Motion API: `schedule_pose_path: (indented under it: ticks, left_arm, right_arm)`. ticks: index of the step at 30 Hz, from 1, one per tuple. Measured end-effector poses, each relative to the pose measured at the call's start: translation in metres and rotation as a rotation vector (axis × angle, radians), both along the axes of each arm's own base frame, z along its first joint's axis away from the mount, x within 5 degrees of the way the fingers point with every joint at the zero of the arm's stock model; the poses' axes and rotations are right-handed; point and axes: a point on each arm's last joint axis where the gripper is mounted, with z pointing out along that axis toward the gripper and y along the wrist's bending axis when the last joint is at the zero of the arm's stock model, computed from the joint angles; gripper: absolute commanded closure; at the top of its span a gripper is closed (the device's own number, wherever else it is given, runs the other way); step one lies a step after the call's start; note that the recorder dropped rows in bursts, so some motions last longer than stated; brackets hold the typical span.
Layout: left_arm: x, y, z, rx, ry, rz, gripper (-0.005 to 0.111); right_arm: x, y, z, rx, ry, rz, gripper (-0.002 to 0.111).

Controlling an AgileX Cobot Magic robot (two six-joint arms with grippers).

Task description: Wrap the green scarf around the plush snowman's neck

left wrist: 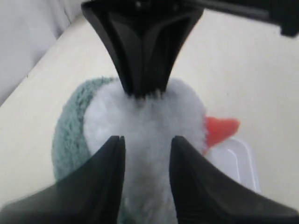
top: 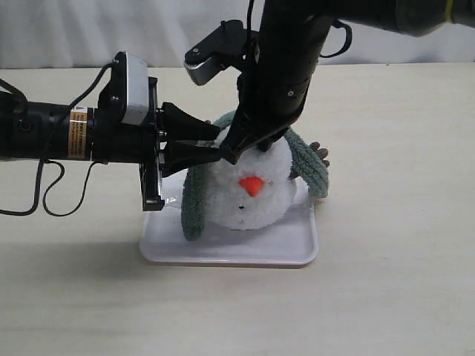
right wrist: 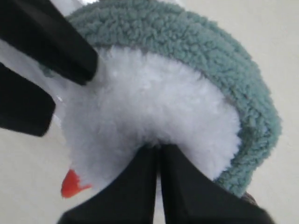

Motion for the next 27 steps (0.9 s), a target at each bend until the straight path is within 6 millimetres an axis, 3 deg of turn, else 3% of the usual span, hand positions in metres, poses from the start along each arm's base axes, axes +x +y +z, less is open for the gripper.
schedule_pose_path:
  ticks: [8, 14, 20, 27]
  left_arm:
    - [-0.012, -0.016, 0.001, -0.007, -0.020, -0.083, 0.074]
    - [-0.007, -0.018, -0.008, 0.112, -0.033, -0.002, 0.075]
    - [-0.005, -0.020, -0.027, 0.100, 0.004, -0.022, 0.075]
    - [-0.002, -0.022, -0.035, 0.067, 0.017, -0.004, 0.075]
  right_arm:
    - [-0.019, 0.017, -0.002, -0.005, 0.038, 0.058, 0.104]
    - [-0.018, 0.011, -0.008, -0.062, 0.038, 0.040, 0.104]
    - [-0.021, 0.013, -0.008, -0.059, 0.044, 0.047, 0.104]
    - [-0.023, 0.016, -0.007, -0.034, 0.054, 0.081, 0.104]
